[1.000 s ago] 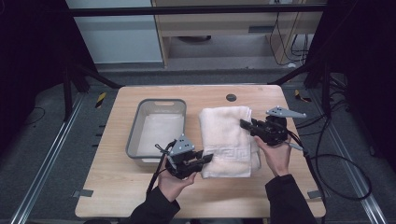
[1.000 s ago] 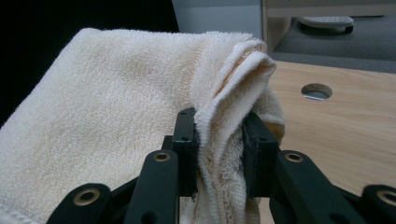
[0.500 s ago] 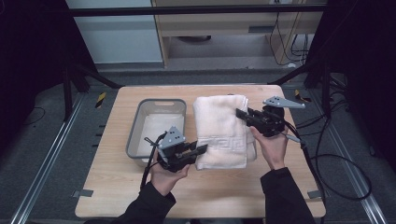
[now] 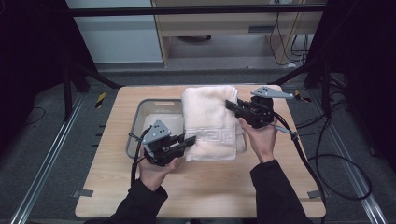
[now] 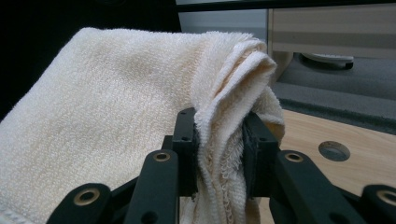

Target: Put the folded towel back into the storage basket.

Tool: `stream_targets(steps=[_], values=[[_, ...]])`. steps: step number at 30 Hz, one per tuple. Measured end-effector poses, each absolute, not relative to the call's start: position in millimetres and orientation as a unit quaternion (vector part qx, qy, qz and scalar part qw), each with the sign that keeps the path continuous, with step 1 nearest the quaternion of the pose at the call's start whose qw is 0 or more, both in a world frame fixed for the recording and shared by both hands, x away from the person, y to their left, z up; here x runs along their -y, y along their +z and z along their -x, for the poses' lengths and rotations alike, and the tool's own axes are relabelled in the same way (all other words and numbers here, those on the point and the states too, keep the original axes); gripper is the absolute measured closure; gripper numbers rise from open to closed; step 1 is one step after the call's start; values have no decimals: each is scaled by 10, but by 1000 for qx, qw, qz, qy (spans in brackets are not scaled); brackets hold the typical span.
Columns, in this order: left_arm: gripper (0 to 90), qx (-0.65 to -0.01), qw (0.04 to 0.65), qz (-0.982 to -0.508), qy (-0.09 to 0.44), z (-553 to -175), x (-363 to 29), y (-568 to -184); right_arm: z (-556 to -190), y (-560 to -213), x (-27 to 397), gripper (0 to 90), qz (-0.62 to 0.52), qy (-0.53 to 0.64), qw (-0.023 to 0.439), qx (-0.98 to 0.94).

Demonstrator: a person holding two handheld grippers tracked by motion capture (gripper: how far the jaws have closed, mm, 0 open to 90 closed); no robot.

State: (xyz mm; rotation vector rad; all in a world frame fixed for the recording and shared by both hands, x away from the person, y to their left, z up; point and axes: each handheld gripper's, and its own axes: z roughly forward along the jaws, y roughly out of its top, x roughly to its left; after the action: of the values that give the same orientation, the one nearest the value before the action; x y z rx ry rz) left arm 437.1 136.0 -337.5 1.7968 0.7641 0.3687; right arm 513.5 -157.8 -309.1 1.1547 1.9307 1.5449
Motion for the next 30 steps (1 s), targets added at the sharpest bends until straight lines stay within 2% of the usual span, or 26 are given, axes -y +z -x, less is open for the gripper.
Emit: stream_targets(steps=[30], values=[[747,-343,556,-734,185,-4404,-1947,-3189,-5282,-2832,971,708,-391,562,209,-698]])
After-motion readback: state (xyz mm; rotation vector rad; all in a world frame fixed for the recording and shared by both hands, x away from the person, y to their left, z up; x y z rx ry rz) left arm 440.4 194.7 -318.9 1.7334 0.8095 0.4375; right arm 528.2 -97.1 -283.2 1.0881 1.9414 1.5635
